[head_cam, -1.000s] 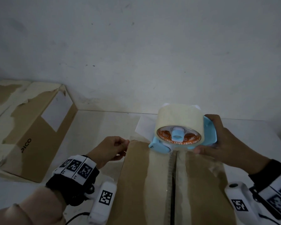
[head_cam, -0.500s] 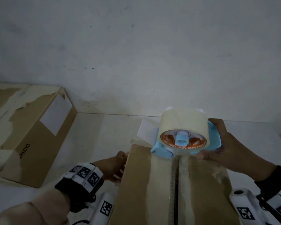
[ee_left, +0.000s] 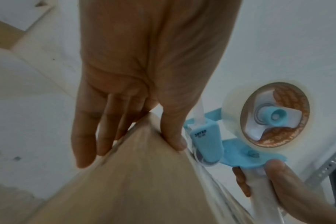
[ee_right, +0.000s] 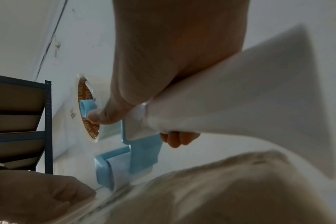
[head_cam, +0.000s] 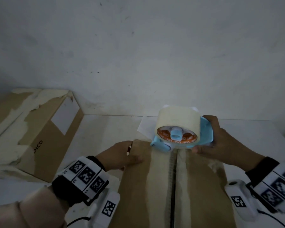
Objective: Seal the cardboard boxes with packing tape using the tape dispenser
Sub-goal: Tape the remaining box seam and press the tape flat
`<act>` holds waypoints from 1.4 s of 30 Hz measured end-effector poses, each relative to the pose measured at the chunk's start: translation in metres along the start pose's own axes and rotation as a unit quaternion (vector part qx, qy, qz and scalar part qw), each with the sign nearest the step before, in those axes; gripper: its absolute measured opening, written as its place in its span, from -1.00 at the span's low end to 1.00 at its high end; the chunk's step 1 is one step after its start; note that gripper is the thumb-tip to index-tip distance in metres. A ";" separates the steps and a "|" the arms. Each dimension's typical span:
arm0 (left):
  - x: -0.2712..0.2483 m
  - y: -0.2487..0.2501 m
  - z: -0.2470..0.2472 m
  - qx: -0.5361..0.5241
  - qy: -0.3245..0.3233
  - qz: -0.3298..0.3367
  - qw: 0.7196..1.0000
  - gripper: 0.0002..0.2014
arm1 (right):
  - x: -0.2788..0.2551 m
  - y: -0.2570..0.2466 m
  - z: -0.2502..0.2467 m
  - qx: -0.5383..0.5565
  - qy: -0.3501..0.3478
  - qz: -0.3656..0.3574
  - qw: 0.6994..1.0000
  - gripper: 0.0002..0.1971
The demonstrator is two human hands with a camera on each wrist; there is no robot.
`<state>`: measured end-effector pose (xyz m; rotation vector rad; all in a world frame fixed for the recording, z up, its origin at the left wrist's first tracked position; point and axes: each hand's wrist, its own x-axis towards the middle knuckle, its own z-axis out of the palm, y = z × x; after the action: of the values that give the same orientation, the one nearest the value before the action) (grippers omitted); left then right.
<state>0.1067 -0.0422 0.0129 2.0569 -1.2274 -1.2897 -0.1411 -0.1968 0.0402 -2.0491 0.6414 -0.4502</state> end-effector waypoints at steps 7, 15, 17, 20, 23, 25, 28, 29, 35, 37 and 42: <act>0.008 0.011 -0.007 0.055 -0.005 -0.001 0.998 -0.56 | -0.004 0.003 0.007 0.016 0.036 0.007 0.999 -0.14; 0.028 0.035 -0.024 0.302 -0.012 -0.020 0.953 -0.34 | -0.013 -0.001 0.017 -0.009 0.074 0.009 0.997 -0.32; 0.027 0.044 -0.024 0.330 -0.020 -0.031 0.943 -0.30 | -0.014 -0.002 0.018 -0.016 0.077 0.006 0.997 -0.35; 0.018 0.057 -0.015 0.377 -0.008 -0.013 0.926 -0.30 | -0.013 -0.002 0.020 -0.011 0.082 0.011 0.996 -0.27; 0.009 0.063 0.008 0.417 -0.020 0.015 0.908 -0.38 | -0.013 0.000 0.019 -0.014 0.086 0.010 0.996 -0.23; 0.007 0.057 0.020 0.409 -0.034 -0.013 0.912 -0.34 | -0.013 0.000 0.019 -0.018 0.084 0.009 0.996 -0.24; 0.008 0.050 0.027 0.396 -0.022 -0.030 0.917 -0.31 | -0.011 -0.002 0.018 -0.029 0.080 0.017 0.996 -0.22; 0.007 0.052 0.026 0.393 -0.021 -0.031 0.919 -0.31 | -0.010 -0.004 0.018 -0.038 0.080 0.010 0.996 -0.22; 0.006 0.057 0.027 0.394 -0.013 -0.041 0.918 -0.31 | -0.008 -0.009 0.017 -0.055 0.081 0.006 0.995 -0.23; 0.007 0.055 0.028 0.386 -0.015 -0.044 0.921 -0.30 | -0.011 -0.010 0.015 -0.061 0.075 0.010 0.995 -0.24; 0.017 0.047 0.026 0.400 -0.005 -0.054 0.915 -0.28 | -0.022 -0.008 0.006 -0.106 0.062 -0.006 0.992 -0.32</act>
<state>0.0653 -0.0781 0.0254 2.6840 -1.8905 -0.9042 -0.1533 -0.1762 0.0430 -2.2394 0.7806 -0.5381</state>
